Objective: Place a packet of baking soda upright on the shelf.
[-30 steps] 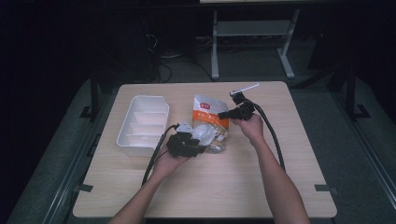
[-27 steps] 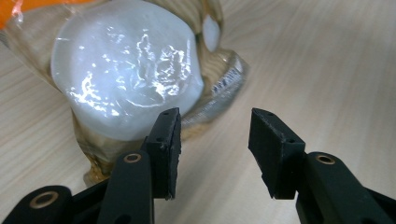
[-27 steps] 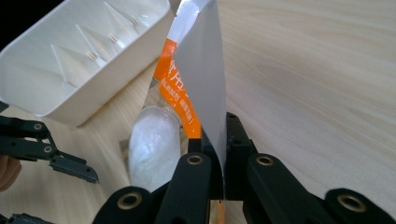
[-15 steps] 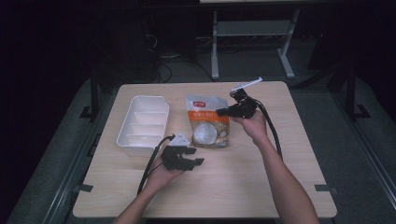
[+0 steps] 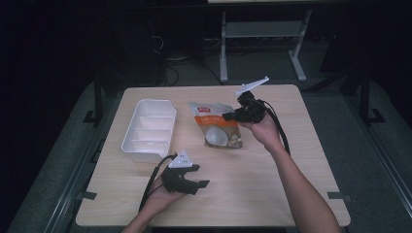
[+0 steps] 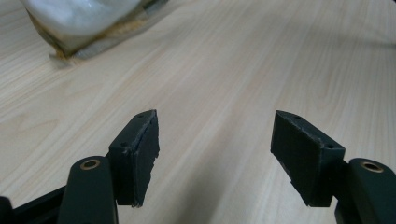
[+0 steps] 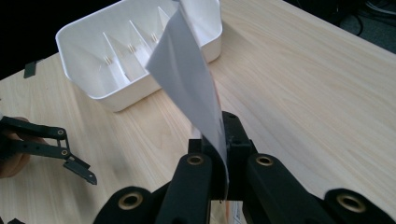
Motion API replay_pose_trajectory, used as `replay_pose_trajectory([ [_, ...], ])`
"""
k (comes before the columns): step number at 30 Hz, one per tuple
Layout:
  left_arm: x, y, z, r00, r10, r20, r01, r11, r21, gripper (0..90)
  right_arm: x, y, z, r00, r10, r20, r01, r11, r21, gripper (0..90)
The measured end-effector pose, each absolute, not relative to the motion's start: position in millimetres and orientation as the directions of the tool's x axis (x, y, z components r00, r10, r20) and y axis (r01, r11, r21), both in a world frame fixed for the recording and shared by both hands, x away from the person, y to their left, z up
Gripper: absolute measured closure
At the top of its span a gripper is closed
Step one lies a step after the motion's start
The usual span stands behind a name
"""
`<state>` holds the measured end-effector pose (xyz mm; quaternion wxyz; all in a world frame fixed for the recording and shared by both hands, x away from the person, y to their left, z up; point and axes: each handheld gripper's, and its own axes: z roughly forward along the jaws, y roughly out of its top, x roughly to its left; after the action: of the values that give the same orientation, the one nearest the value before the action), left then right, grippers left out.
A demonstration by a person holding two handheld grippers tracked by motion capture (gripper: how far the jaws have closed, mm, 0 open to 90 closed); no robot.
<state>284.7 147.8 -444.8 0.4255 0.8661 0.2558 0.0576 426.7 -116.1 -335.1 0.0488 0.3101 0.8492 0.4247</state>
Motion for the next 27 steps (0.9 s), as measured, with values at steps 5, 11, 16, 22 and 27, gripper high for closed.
replay_pose_trajectory([
  [5,279,150,-446,0.875,0.474,-0.100,0.370,-0.521,0.769,30.8,425,-118,-328,-0.797,0.580,0.167,0.484,0.449,0.751,89.6],
  [11,278,149,-449,0.884,0.457,-0.096,0.356,-0.524,0.774,28.6,425,-120,-324,-0.794,0.587,0.158,0.478,0.443,0.758,89.6],
  [16,277,151,-449,0.884,0.456,-0.102,0.355,-0.513,0.782,28.2,425,-120,-317,-0.796,0.582,0.166,0.476,0.432,0.766,89.6],
  [22,280,154,-450,0.876,0.468,-0.113,0.369,-0.501,0.783,28.3,423,-111,-306,-0.809,0.567,0.157,0.459,0.441,0.771,89.6],
  [27,278,156,-450,0.879,0.466,-0.104,0.357,-0.498,0.790,28.2,423,-99,-297,-0.820,0.551,0.154,0.443,0.440,0.781,89.6],
])
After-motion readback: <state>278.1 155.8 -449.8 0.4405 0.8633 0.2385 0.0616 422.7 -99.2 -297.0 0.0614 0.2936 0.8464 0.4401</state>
